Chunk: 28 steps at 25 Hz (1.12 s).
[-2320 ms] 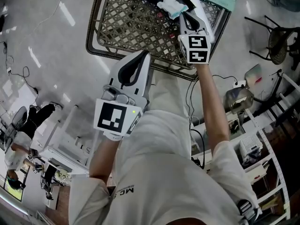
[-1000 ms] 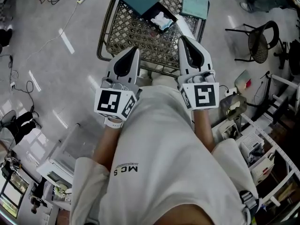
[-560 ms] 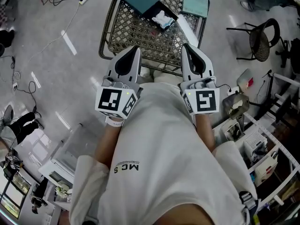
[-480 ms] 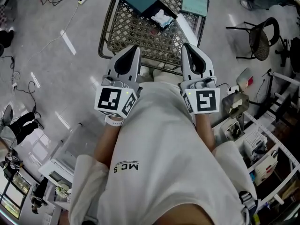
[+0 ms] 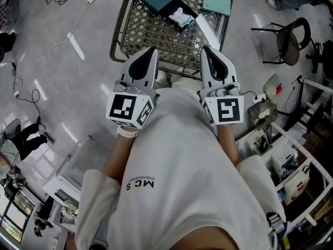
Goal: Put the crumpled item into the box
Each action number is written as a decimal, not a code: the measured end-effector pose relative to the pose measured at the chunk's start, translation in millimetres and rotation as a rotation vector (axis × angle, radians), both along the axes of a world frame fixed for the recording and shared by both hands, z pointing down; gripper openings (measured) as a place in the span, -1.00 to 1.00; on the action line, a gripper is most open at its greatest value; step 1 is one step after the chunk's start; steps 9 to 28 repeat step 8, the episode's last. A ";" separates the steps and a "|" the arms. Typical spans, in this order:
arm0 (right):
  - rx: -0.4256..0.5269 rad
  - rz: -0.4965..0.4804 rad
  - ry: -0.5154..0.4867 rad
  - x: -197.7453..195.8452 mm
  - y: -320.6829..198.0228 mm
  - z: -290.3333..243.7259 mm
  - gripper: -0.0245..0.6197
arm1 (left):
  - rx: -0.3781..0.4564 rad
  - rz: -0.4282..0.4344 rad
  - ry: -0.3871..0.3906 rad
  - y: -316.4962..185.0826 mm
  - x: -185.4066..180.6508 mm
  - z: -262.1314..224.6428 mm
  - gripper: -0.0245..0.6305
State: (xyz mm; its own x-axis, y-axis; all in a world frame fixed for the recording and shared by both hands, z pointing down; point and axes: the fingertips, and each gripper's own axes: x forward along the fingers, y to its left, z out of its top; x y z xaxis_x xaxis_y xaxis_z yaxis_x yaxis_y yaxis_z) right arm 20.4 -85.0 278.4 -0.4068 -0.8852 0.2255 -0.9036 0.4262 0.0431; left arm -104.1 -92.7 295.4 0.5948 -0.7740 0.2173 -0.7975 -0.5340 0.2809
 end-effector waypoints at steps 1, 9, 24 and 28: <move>-0.002 -0.002 0.001 -1.3 0.0 0.8 -0.87 | 0.000 -0.001 0.001 0.1 -0.8 0.1 -0.85; -0.012 -0.012 0.001 -8.5 4.7 1.8 -0.88 | -0.002 -0.002 0.000 3.8 -5.1 -0.5 -0.85; -0.012 -0.012 0.001 -8.5 4.7 1.8 -0.88 | -0.002 -0.002 0.000 3.8 -5.1 -0.5 -0.85; -0.012 -0.012 0.001 -8.5 4.7 1.8 -0.88 | -0.002 -0.002 0.000 3.8 -5.1 -0.5 -0.85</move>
